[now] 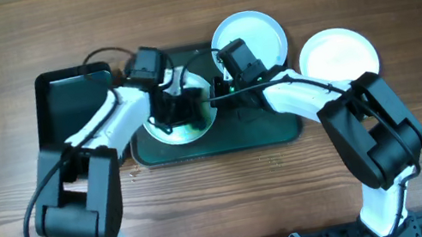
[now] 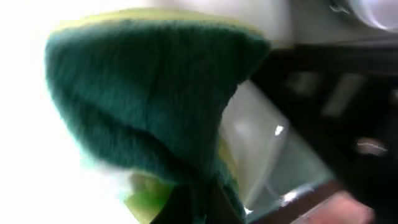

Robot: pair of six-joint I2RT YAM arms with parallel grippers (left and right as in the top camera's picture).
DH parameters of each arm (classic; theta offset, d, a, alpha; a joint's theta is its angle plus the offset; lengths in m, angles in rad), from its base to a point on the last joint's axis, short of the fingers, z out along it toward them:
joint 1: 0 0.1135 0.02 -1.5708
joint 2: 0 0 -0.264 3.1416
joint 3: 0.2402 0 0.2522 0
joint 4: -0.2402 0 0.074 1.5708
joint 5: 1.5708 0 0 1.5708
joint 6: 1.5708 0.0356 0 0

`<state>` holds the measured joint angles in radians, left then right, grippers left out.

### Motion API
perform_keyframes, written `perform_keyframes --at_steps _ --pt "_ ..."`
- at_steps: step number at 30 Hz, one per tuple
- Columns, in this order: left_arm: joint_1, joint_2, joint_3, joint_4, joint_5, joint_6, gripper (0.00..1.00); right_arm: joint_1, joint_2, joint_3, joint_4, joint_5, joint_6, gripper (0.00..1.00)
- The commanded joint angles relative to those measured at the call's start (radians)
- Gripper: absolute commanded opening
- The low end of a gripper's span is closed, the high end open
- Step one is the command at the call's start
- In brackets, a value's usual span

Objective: Clean dirty plates on tray and stack at the side
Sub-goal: 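Scrub the held plate with the sponge in the left gripper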

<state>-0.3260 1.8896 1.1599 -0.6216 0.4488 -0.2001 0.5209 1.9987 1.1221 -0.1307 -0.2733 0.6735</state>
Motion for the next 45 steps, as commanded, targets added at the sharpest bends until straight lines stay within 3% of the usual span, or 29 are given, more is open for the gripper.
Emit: perform_keyframes --at_steps 1,5,7,10,14,16,19,20,23,25,27,29,33,36,39,45 --pt "-0.012 0.022 -0.014 0.082 -0.032 -0.039 0.04 0.002 0.037 -0.019 -0.02 0.002 0.032 0.04" --pt "0.016 0.022 -0.014 0.087 -0.444 -0.275 0.04 0.002 0.037 -0.019 -0.02 0.002 0.033 0.04" --pt "0.041 0.022 -0.014 0.037 -0.647 -0.454 0.04 0.002 0.037 -0.019 -0.02 0.003 0.033 0.04" --pt "0.067 0.022 -0.014 -0.028 -0.731 -0.576 0.04 0.002 0.037 -0.019 -0.019 0.003 0.032 0.04" --pt "0.08 0.022 -0.014 -0.082 -0.725 -0.596 0.04 0.002 0.037 -0.019 -0.016 0.003 0.032 0.04" --pt "0.074 0.022 -0.014 -0.095 -0.62 -0.499 0.04 0.002 0.037 -0.019 -0.015 0.003 0.03 0.04" --pt "0.069 0.022 -0.014 -0.051 -0.155 -0.089 0.04 0.002 0.037 -0.019 -0.012 0.003 0.025 0.04" --pt "0.064 0.022 -0.014 -0.04 0.069 0.064 0.04 0.001 0.037 -0.019 -0.012 0.003 0.025 0.04" --pt "0.046 0.022 -0.014 -0.008 0.233 0.148 0.04 0.001 0.031 -0.019 -0.02 0.002 0.025 0.05" --pt "0.041 0.022 -0.014 0.032 0.227 0.147 0.04 0.001 0.026 -0.019 -0.027 0.002 0.024 0.04" --pt "0.043 0.022 -0.014 0.073 0.12 0.089 0.04 0.001 0.026 -0.019 -0.027 0.002 0.015 0.04" --pt "0.043 0.022 -0.014 0.103 -0.039 0.022 0.04 0.001 0.024 -0.019 -0.027 -0.007 0.007 0.04" --pt "0.043 0.022 -0.014 0.148 -0.518 -0.18 0.04 0.001 0.024 -0.019 -0.027 -0.013 0.007 0.05" --pt "0.043 0.022 -0.008 0.134 -0.661 -0.253 0.04 0.001 0.024 -0.019 -0.03 -0.012 0.005 0.04" --pt "0.043 0.02 0.056 0.008 -0.644 -0.253 0.04 0.001 0.021 -0.014 -0.054 -0.012 -0.019 0.04" --pt "0.115 -0.004 0.374 -0.37 -0.369 -0.21 0.04 0.002 0.019 0.077 -0.247 0.04 -0.091 0.04"
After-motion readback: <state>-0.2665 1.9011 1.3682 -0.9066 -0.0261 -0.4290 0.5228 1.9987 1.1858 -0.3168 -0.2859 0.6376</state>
